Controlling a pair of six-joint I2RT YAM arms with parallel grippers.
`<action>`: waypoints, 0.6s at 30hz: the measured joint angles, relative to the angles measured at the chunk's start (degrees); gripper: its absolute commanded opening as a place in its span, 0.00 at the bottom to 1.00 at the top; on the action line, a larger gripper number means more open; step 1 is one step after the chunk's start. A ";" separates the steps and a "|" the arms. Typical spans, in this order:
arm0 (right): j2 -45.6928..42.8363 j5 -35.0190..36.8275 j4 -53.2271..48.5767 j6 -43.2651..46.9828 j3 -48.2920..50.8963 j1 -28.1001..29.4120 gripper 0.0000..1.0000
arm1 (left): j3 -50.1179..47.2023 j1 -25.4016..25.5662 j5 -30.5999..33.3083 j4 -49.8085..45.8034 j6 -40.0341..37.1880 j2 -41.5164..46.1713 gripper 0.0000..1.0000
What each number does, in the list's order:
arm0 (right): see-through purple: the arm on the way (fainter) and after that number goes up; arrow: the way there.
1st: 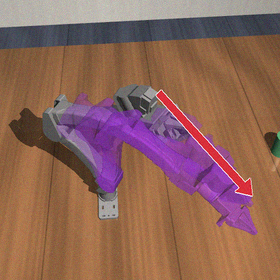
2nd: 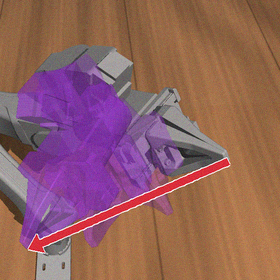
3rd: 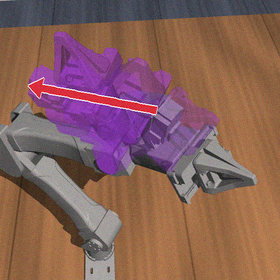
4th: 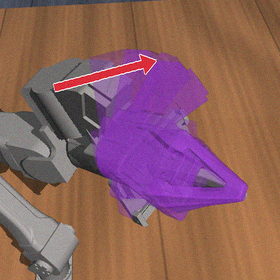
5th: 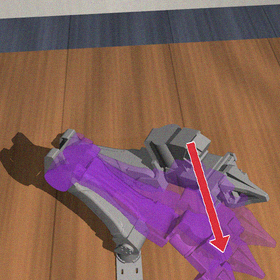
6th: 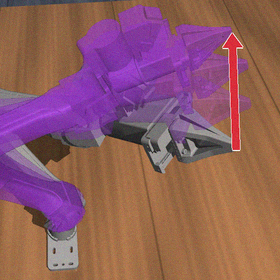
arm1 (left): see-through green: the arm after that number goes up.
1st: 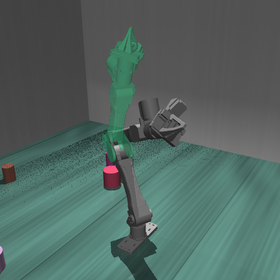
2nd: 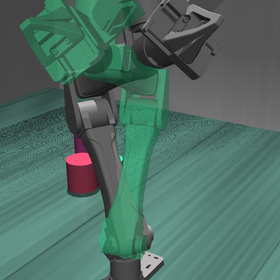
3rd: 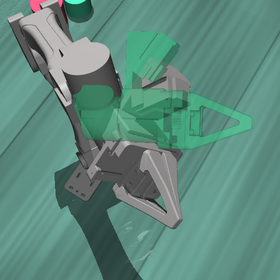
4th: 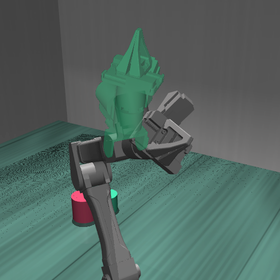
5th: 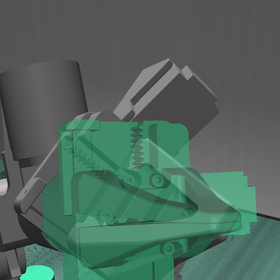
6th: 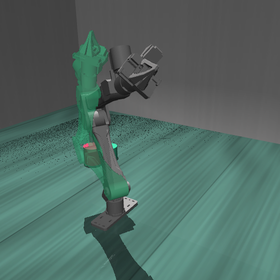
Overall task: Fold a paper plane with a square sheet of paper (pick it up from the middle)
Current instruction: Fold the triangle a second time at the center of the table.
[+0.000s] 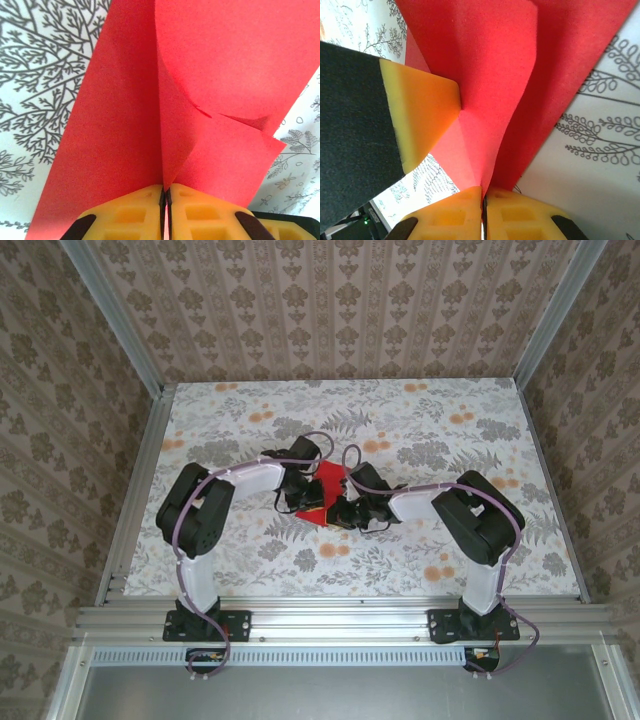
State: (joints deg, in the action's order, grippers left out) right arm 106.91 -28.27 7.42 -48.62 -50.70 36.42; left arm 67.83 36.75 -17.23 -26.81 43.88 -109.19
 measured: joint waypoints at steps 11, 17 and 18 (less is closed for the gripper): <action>0.33 2.43 -4.24 3.26 -2.32 0.96 0.11 | -5.64 -5.35 -10.25 10.97 2.71 1.55 0.21; 0.46 2.43 -4.52 3.48 -2.56 0.96 0.11 | -5.60 -6.82 -10.34 12.11 2.47 1.57 0.16; 0.46 2.43 -4.57 3.48 -2.58 0.96 0.11 | -5.55 -6.80 -10.16 11.87 2.29 1.57 0.15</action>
State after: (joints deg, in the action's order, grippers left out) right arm 107.37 -25.85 2.85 -45.15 -53.28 37.39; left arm 62.28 29.95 -27.40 -14.94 46.17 -107.61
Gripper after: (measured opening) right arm 0.108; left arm 0.164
